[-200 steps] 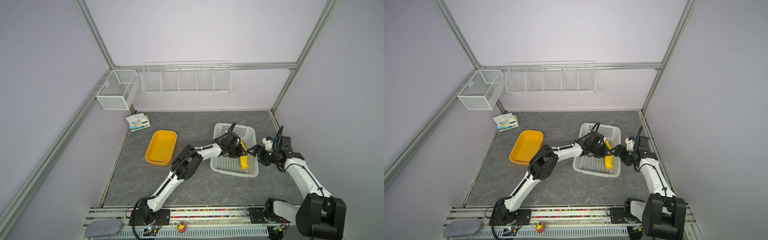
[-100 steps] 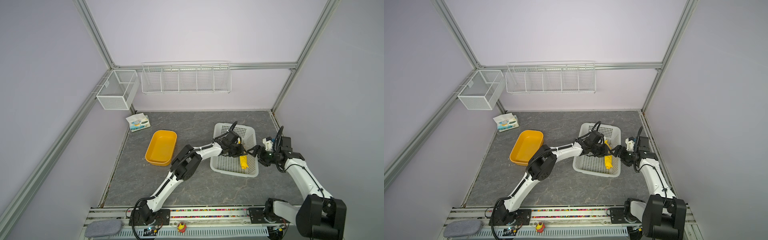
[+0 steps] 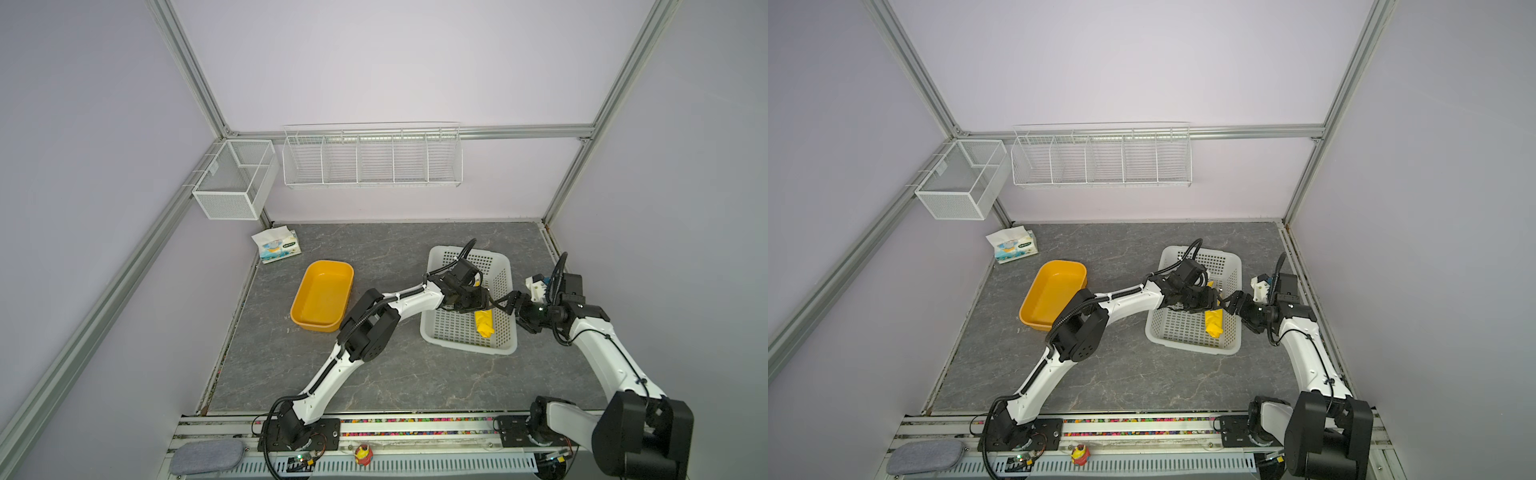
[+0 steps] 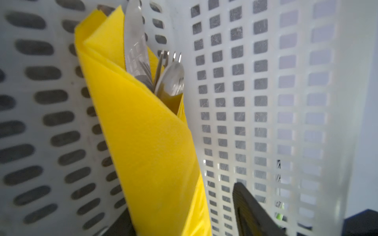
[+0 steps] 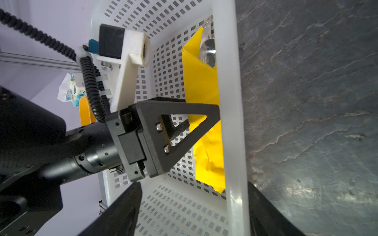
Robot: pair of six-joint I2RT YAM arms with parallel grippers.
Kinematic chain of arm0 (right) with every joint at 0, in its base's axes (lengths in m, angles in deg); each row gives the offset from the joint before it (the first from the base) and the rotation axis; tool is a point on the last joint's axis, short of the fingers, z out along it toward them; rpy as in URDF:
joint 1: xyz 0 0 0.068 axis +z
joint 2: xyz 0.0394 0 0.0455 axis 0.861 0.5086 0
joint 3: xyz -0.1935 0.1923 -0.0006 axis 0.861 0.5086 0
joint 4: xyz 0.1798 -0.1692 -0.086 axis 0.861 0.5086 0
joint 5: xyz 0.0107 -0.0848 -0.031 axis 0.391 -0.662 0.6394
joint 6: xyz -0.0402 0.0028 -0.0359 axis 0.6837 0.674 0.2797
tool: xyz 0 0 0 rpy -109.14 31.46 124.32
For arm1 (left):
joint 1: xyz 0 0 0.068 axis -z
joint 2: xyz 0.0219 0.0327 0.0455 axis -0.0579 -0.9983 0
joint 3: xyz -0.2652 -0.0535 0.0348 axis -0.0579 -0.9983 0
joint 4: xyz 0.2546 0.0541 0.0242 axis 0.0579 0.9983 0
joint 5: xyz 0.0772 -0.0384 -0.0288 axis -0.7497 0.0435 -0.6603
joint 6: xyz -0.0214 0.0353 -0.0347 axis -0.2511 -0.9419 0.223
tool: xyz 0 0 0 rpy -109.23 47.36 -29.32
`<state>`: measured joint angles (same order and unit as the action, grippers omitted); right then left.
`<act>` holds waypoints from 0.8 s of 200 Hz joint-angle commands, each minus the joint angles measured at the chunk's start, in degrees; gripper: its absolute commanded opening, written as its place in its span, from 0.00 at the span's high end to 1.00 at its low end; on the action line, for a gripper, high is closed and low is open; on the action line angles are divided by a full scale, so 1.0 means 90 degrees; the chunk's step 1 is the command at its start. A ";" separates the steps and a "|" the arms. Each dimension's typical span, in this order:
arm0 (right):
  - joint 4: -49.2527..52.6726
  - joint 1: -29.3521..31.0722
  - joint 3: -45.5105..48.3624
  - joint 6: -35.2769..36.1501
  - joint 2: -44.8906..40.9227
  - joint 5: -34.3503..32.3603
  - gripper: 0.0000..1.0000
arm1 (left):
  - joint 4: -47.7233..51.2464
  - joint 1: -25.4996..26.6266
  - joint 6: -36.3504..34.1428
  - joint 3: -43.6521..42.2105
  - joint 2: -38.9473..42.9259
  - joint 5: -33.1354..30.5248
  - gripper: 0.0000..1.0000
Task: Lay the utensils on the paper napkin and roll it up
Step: 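Lower the bundle into the basket and open the left gripper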
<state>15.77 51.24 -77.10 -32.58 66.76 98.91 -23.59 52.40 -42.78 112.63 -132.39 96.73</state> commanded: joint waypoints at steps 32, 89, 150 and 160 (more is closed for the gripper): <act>0.0098 -0.0036 0.0027 0.0119 -0.0165 -0.0069 0.20 | 0.0826 0.0000 -0.0416 -0.0106 0.0396 -0.0545 0.29; 0.0115 -0.0034 -0.0007 0.0099 -0.0216 -0.0204 0.20 | 0.0891 0.0014 -0.0636 -0.0776 0.1074 -0.0546 0.24; 0.0118 -0.0033 -0.0027 0.0070 -0.0255 -0.0186 0.20 | 0.0846 0.0110 -0.0614 -0.1227 0.1180 -0.0365 0.38; 0.0115 -0.0029 -0.0024 0.0070 -0.0265 -0.0195 0.20 | 0.0837 0.0132 -0.0613 -0.1218 0.1131 -0.0323 0.38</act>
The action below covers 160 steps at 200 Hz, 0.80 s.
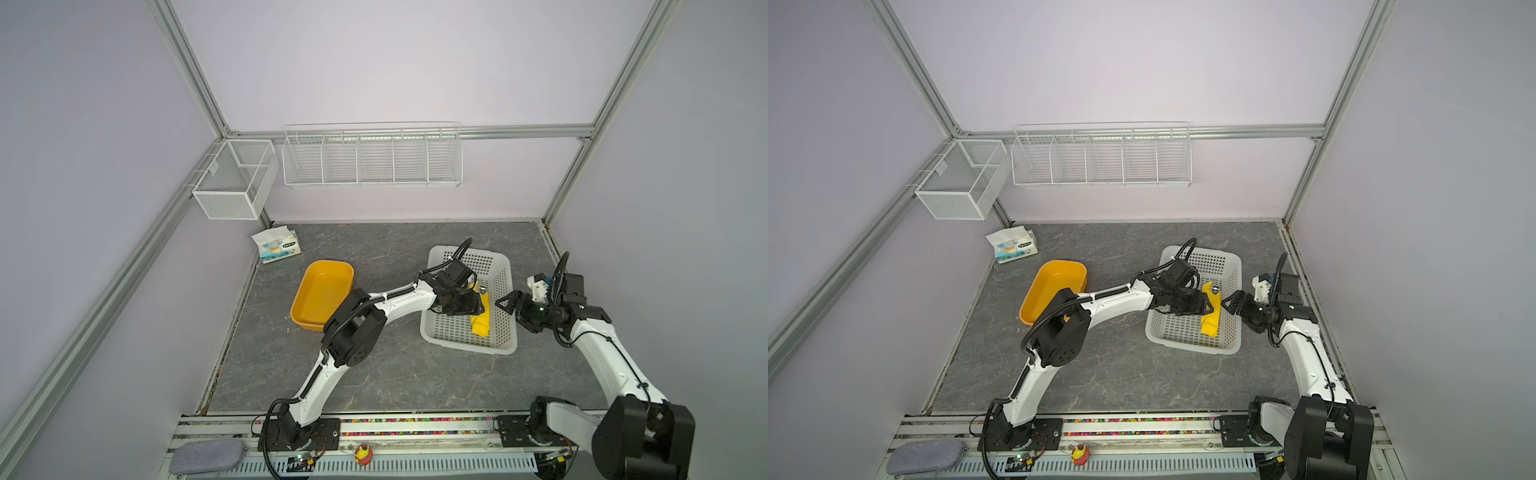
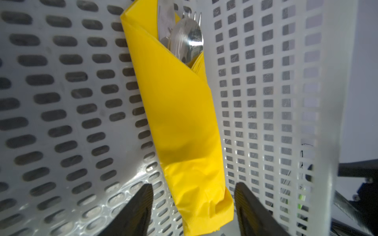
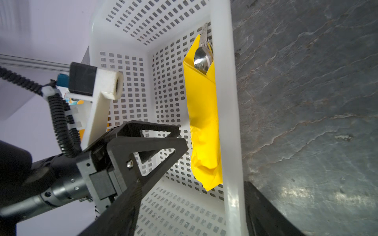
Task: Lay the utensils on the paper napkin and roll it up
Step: 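Lower the bundle into the basket and open the left gripper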
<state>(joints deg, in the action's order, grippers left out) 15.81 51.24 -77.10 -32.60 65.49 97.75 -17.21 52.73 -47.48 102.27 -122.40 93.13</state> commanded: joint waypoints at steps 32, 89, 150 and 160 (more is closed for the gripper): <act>0.0119 -0.0031 -0.0005 0.0071 -0.0136 -0.0076 0.20 | 0.0321 0.0160 -0.0109 0.0073 -0.0172 -0.0045 0.43; 0.0110 -0.0035 0.0031 0.0082 -0.0143 -0.0067 0.20 | 0.1041 0.0266 -0.0329 0.0595 -0.0621 -0.0198 0.63; 0.0115 -0.0030 0.0039 0.0102 -0.0144 -0.0096 0.20 | 0.1348 0.0295 -0.0328 0.0722 -0.0780 -0.0001 0.84; 0.0113 -0.0028 0.0042 0.0092 -0.0153 -0.0096 0.20 | 0.1219 0.0295 -0.0280 0.0691 -0.0748 0.0092 0.83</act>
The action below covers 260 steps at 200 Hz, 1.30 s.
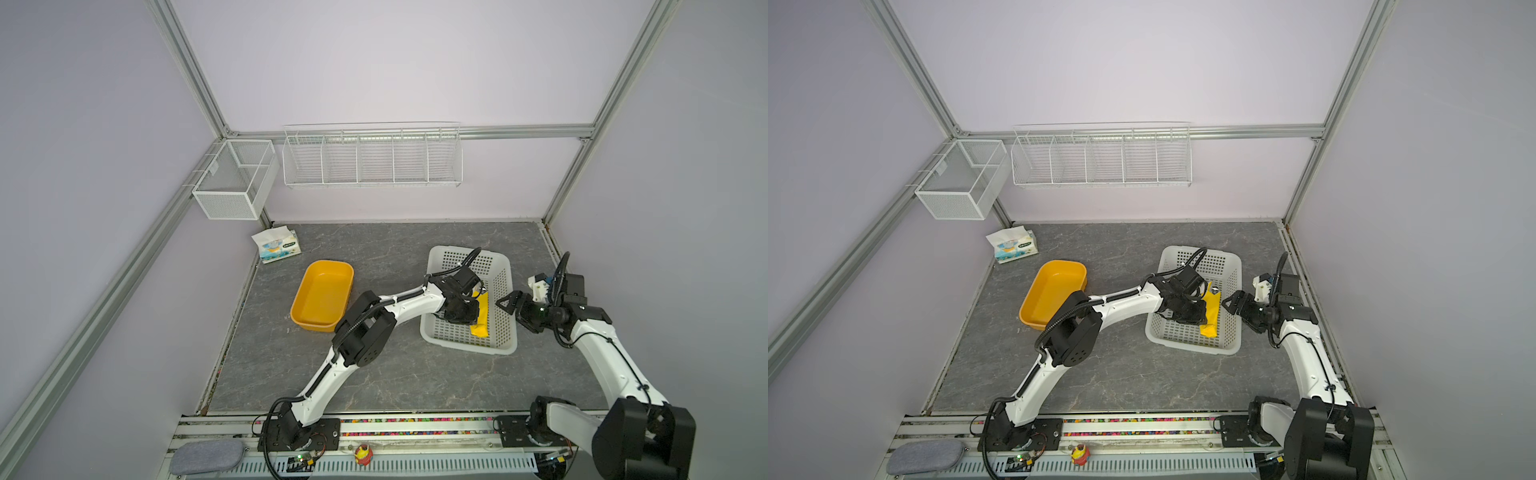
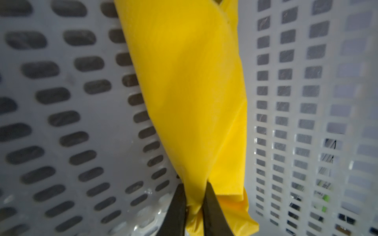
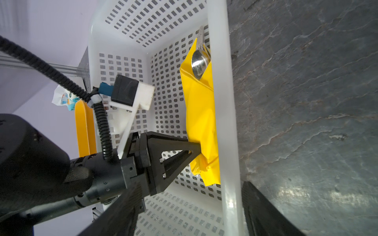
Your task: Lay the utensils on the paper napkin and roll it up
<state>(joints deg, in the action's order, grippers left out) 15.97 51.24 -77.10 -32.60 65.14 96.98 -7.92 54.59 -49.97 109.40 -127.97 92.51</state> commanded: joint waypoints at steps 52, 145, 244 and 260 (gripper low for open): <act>0.0158 -0.0036 -0.0012 0.0119 -0.0148 -0.0044 0.20 | -0.0301 0.0079 0.0239 -0.0257 0.0050 0.0473 0.70; 0.0581 -0.0034 -0.0606 0.0164 -0.0897 -0.2336 0.19 | -0.1006 0.0050 -0.0441 -0.1695 0.2422 -0.1189 0.41; -0.3170 0.0025 0.1504 0.2181 -0.1761 -0.5261 0.05 | -0.2005 -0.0815 -0.0970 -0.6456 0.7446 -0.5478 0.01; -0.4382 0.0113 0.1983 0.2581 -0.1420 -0.5387 0.06 | -0.1990 -0.1348 -0.1131 -0.7156 0.8302 -0.5807 0.01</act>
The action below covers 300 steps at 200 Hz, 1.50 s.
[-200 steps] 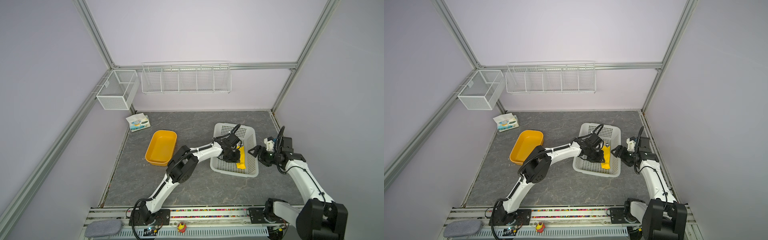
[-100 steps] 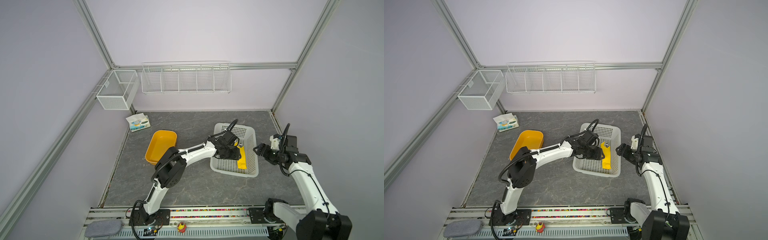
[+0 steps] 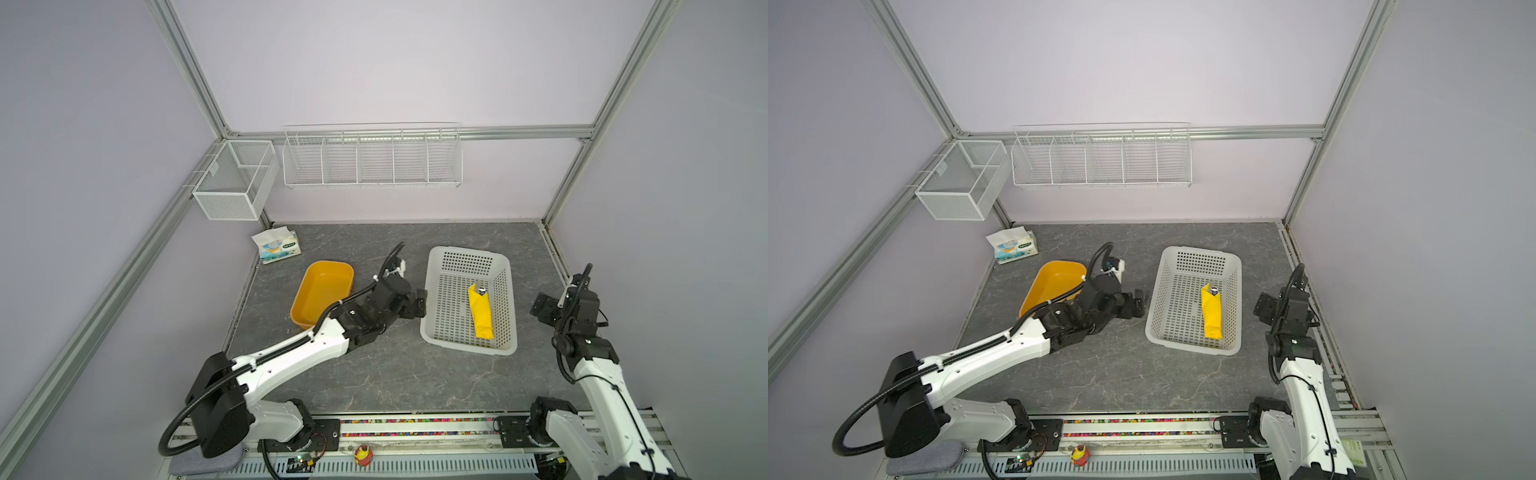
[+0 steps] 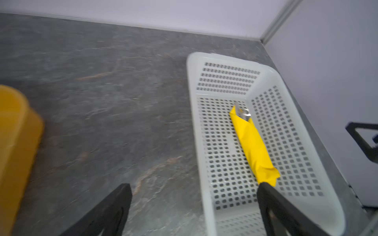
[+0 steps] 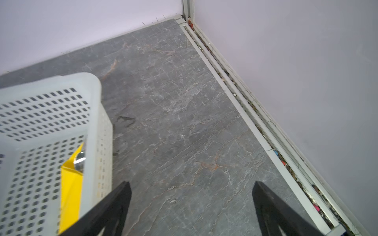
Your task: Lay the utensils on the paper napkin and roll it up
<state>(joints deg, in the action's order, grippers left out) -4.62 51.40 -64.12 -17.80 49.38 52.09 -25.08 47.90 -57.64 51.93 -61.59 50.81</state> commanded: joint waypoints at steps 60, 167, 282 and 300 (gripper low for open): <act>-0.4267 0.0357 0.1105 0.0958 0.1278 0.0480 0.08 | 0.0080 -0.3724 -0.0609 -0.2256 0.2851 -0.0760 0.01; -0.7207 0.0986 0.1416 0.1119 0.3609 0.0684 0.08 | -0.2544 -0.4705 -0.2170 -0.2860 0.1479 -0.1520 0.01; -0.7389 0.1245 0.1280 0.1454 0.4046 0.0639 0.07 | -0.5478 -0.4768 -0.2679 -0.3490 -0.0158 -0.0802 0.01; -0.7308 0.1247 0.1272 0.1505 0.3969 0.0759 0.07 | -0.5611 -0.4783 -0.2710 -0.3450 -0.0288 -0.0790 0.01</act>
<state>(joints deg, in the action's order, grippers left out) -74.85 62.17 -53.12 -7.18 85.73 57.31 -71.04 5.30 -80.75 20.09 -63.01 42.81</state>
